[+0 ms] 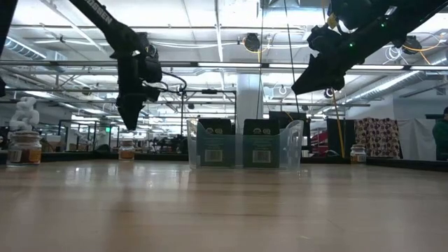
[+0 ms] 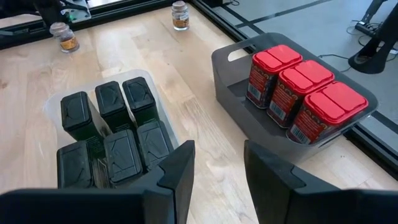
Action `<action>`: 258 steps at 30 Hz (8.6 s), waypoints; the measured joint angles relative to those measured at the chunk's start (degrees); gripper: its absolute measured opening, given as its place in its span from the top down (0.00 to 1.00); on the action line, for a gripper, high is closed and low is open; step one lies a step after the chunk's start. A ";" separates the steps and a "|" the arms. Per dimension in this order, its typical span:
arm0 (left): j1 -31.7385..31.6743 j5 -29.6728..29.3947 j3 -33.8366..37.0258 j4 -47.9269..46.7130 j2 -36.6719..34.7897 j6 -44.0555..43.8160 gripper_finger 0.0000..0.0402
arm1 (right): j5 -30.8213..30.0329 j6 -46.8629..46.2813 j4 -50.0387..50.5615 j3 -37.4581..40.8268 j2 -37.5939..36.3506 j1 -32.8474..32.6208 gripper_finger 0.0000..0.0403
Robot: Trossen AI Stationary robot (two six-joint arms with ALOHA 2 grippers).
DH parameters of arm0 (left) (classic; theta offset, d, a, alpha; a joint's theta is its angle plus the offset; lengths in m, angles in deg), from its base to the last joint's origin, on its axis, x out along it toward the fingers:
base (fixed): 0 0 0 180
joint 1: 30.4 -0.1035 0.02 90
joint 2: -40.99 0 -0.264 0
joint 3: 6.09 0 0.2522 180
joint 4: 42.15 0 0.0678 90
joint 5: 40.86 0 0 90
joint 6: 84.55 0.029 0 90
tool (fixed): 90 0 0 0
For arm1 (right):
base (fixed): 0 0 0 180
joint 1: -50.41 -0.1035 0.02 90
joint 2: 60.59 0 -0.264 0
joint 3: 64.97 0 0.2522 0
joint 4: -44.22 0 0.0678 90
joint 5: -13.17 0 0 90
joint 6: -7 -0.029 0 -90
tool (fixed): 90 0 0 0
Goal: Sort spices by type
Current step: Put the brown seasoning into the white bin
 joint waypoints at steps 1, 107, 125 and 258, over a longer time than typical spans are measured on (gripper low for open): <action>0.01 -0.27 0.66 0.32 0.00 0.29 0.30 | 0.00 0.04 0.00 0.00 0.00 0.00 0.70; 62.64 -1.04 -5.05 29.06 -5.67 -18.41 0.54 | 0.00 2.34 10.05 -0.02 0.02 0.00 0.70; 76.62 -2.89 -29.22 39.24 20.45 -23.08 0.54 | -0.08 4.31 18.73 -0.02 -12.08 2.16 0.70; 73.13 -16.91 -61.61 0.83 31.76 -9.54 0.51 | 25.22 3.54 0.13 -6.97 4.04 -26.69 0.33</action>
